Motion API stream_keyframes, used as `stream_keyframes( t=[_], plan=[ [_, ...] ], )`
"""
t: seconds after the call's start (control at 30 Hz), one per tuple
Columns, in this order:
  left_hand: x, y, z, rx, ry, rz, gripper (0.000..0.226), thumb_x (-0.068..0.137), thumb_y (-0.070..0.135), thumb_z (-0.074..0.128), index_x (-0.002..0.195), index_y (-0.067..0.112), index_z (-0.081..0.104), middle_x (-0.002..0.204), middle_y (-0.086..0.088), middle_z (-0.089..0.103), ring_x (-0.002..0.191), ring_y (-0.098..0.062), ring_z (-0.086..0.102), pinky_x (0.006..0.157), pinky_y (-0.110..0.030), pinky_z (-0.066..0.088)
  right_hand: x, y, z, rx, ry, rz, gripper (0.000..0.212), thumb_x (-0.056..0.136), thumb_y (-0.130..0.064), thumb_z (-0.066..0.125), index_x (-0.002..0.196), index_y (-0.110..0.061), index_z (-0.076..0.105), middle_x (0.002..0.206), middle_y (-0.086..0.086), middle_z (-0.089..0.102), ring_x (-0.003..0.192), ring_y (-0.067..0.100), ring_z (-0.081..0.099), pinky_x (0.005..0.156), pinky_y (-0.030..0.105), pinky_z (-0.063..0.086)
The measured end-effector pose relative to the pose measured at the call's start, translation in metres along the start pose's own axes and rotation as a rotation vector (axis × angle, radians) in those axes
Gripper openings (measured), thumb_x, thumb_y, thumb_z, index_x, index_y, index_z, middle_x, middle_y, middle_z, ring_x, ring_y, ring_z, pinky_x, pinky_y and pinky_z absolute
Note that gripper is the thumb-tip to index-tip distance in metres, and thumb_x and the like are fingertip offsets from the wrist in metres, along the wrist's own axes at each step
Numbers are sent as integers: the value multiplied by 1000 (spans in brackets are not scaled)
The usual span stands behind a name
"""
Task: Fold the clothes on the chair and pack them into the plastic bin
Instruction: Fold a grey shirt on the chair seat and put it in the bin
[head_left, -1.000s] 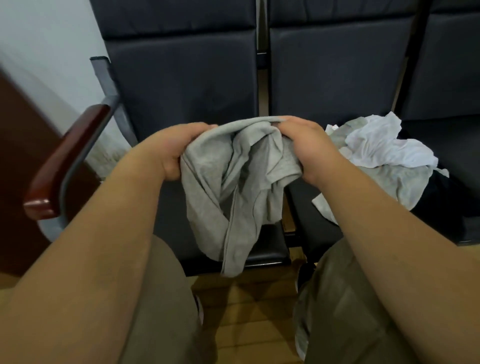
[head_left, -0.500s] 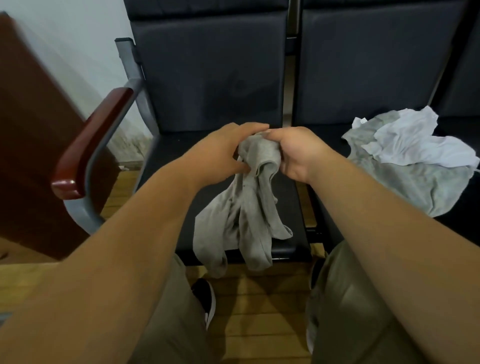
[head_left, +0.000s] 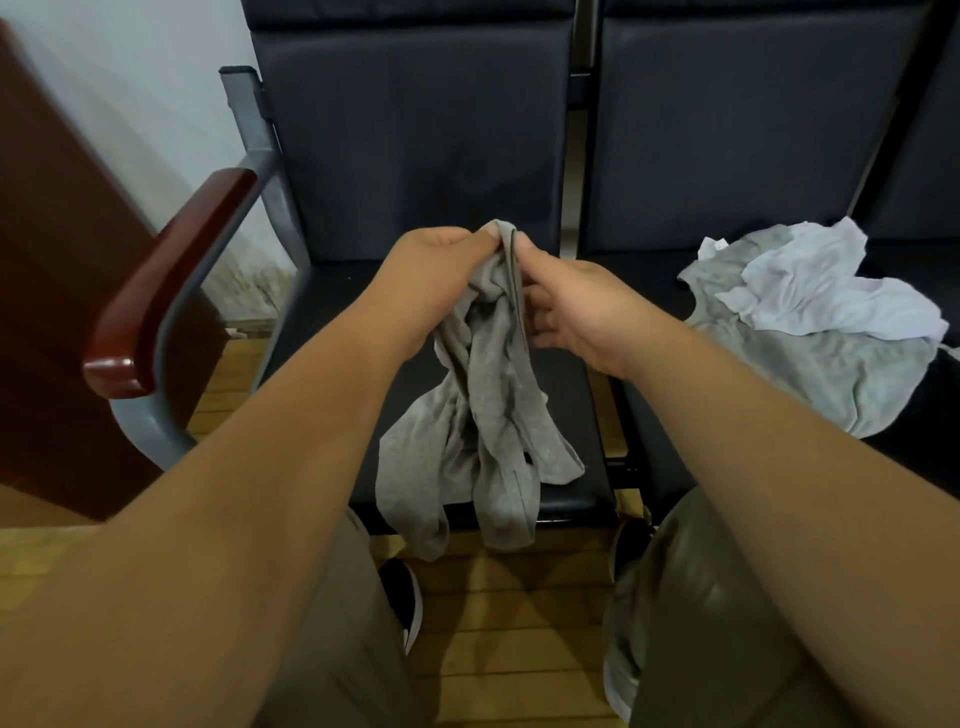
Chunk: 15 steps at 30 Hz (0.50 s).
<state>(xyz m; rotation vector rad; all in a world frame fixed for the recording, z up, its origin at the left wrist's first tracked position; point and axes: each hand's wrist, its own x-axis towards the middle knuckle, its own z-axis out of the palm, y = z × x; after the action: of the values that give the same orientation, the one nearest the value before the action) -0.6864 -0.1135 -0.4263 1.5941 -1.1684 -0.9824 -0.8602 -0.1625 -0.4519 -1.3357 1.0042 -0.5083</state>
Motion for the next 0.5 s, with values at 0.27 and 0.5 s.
stream_keyframes(
  t=[0.27, 0.5],
  plan=[
    [-3, 6, -13, 59, -113, -4, 41, 92, 61, 72, 106, 23, 80, 99, 4, 82, 93, -13, 79, 92, -38, 62, -9, 3, 6, -48, 104, -224, 32, 104, -42, 65, 119, -17, 77, 110, 3, 81, 104, 21, 78, 101, 49, 60],
    [1, -4, -44, 488, -331, 20, 39, 79, 51, 89, 110, 32, 74, 98, 14, 79, 88, -3, 75, 79, -29, 58, -8, -6, -6, 245, 255, -217, 34, 102, -39, 69, 117, -9, 78, 110, 12, 80, 105, 28, 77, 100, 50, 60]
  ],
)
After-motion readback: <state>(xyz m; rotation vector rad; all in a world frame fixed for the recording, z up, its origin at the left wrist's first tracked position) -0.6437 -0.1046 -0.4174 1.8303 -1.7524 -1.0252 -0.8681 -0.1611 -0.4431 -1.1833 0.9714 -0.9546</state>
